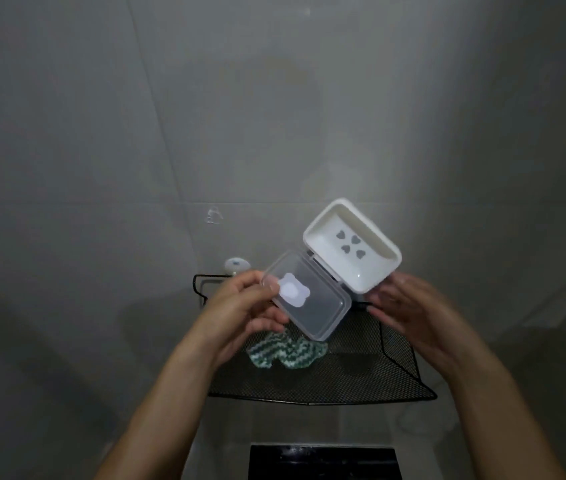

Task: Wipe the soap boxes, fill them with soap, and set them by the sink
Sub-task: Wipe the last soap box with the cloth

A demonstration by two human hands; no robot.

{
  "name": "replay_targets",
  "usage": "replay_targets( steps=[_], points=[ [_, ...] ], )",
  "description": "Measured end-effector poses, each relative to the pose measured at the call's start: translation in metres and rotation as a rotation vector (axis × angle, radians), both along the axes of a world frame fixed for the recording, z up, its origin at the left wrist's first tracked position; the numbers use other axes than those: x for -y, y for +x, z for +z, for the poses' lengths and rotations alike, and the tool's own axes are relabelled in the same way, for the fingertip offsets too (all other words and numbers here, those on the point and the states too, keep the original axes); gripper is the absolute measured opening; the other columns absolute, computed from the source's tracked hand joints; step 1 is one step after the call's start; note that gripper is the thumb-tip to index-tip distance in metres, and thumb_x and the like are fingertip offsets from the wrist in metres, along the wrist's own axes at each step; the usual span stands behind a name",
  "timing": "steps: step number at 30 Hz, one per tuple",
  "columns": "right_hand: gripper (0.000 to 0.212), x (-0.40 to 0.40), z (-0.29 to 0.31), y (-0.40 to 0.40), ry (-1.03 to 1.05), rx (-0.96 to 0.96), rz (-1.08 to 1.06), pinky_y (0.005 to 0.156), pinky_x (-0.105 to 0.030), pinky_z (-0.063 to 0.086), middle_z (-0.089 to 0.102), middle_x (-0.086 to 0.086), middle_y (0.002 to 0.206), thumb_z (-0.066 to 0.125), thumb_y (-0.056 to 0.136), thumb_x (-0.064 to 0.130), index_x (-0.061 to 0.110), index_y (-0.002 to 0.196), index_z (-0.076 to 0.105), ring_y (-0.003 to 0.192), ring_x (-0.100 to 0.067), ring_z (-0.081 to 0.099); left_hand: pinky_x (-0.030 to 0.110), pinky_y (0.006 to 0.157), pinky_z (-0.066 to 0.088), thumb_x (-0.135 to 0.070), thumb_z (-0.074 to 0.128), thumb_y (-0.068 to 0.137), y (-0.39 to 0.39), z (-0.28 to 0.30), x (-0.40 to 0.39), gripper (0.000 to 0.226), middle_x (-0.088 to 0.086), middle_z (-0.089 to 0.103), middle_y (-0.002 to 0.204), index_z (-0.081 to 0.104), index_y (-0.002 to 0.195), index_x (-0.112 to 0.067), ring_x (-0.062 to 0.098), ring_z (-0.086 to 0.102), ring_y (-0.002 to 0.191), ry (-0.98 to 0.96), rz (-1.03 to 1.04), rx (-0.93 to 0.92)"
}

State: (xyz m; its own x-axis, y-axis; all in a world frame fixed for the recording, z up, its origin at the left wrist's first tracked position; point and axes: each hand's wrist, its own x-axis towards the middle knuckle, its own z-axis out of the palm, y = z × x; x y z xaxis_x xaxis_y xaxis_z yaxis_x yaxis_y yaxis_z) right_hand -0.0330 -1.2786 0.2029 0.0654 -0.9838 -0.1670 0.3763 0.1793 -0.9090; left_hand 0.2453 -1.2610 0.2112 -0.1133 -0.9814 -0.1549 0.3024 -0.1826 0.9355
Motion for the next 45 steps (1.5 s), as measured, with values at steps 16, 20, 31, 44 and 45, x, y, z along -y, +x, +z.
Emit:
replay_targets(
  steps=[16,20,31,44,45],
  points=[
    [0.037,0.000,-0.013,0.015,0.030,0.256,0.209,0.089,-0.056,0.056,0.061,-0.024,0.135,0.051,0.098,0.007,-0.002,0.134,0.054,0.124,-0.041,0.060,0.050,0.090,0.058,-0.001,0.078,0.078,-0.014,-0.035,0.000,0.040,0.016,0.069,0.116,0.061,0.114,-0.004,0.034,0.070,0.101,-0.022,-0.266,0.284],
    [0.041,0.001,-0.012,0.011,0.049,0.253,0.193,0.082,-0.048,0.060,0.063,-0.026,0.130,0.053,0.096,0.008,-0.003,0.135,0.052,0.119,-0.040,0.064,0.038,0.099,0.051,-0.019,0.079,0.081,-0.001,-0.059,0.027,0.048,0.002,0.062,0.128,0.061,0.125,-0.024,0.017,0.062,0.110,-0.161,-0.194,1.075],
    [0.036,-0.002,-0.015,0.005,0.063,0.243,0.191,0.079,-0.053,0.060,0.065,-0.025,0.127,0.059,0.092,0.012,0.002,0.126,0.062,0.115,-0.041,0.066,0.033,0.101,0.046,-0.023,0.068,0.090,-0.030,-0.114,0.052,0.050,0.008,0.051,0.137,0.054,0.138,-0.024,0.024,0.054,0.120,-0.166,-0.489,1.582],
    [0.037,0.007,-0.011,0.001,0.064,0.162,0.093,0.071,-0.041,0.062,0.071,-0.019,0.120,0.062,0.088,0.016,-0.002,0.121,0.066,0.107,-0.032,0.071,0.038,0.077,0.053,-0.017,0.074,0.083,0.010,-0.006,0.027,0.012,0.001,0.070,0.087,0.064,0.084,-0.024,0.022,0.066,0.082,-0.244,0.215,1.046],
    [0.041,0.008,-0.009,0.003,0.061,0.150,0.094,0.071,-0.041,0.063,0.071,-0.019,0.119,0.065,0.084,0.017,-0.001,0.121,0.067,0.107,-0.032,0.071,0.037,0.075,0.052,-0.019,0.075,0.081,0.011,0.009,0.023,0.012,0.001,0.069,0.084,0.064,0.084,-0.023,0.023,0.065,0.080,-0.297,0.274,1.049]
  ],
)
